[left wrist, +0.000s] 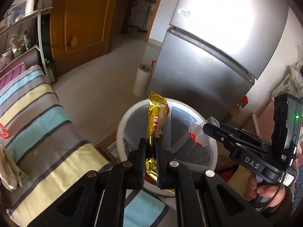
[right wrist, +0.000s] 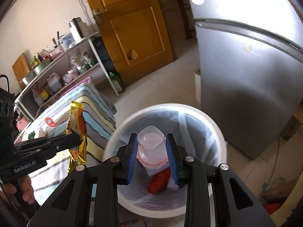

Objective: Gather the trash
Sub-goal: 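Carry both items over the bin and open both tools to drop them, then grasp the magenta wrapper with the left tool while the right tool grasps the white paper bag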

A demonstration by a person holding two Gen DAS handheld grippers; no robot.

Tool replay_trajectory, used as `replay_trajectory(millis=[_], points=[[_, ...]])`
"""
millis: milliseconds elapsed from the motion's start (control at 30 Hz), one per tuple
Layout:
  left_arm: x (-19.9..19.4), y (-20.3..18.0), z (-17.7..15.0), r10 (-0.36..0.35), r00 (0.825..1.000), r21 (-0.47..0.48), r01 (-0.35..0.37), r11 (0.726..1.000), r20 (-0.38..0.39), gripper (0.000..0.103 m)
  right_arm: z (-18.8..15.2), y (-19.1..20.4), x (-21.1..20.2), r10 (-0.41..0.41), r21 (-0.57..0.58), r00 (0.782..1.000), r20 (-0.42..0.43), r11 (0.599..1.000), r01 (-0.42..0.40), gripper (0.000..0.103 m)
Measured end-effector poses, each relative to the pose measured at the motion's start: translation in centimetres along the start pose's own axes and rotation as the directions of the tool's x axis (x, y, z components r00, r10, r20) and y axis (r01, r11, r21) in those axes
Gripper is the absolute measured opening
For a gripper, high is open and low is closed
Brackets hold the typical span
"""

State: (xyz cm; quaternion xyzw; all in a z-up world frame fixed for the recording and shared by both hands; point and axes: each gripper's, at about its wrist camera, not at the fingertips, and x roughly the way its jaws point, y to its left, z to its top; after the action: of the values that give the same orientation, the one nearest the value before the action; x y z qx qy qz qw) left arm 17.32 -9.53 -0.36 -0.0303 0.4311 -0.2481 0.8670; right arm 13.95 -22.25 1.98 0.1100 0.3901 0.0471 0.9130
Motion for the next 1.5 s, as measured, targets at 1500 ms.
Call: replay_trajectory(millis=[1500], points=[[-8.4, 8.6, -3.6, 0.193, 0.975, -0.205, -0.167, 0.964, 0.112, 0.05, -0.4, 5.2, 0.7, 0.046, -0.074, 0.999, 0.015, 0.996, -0.045, 0.046]])
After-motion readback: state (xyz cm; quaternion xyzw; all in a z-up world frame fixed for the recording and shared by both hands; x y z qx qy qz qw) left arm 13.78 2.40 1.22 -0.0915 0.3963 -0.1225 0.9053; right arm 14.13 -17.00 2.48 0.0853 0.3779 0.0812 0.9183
